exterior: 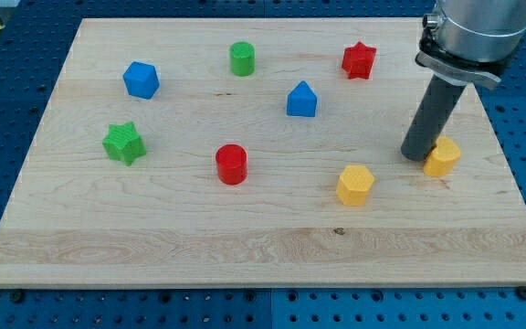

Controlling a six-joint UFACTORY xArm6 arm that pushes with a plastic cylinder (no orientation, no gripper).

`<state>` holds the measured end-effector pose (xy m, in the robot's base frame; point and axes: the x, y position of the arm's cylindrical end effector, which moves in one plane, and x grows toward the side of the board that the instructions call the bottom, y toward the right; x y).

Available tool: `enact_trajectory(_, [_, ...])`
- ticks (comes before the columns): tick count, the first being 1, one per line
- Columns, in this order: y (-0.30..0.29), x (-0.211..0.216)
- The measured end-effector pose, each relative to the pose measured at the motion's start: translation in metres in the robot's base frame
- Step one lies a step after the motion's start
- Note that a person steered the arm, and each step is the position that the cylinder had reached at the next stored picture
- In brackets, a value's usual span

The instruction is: Point to the yellow hexagon

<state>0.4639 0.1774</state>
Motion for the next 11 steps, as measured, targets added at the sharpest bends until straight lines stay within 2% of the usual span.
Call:
enact_trajectory(1, [-0.021,-0.031])
enact_trajectory(3, [-0.031,-0.032])
enact_trajectory(5, [-0.06,-0.003])
enact_trajectory(8, [-0.105,0.007])
enact_trajectory(11, [-0.109,0.041])
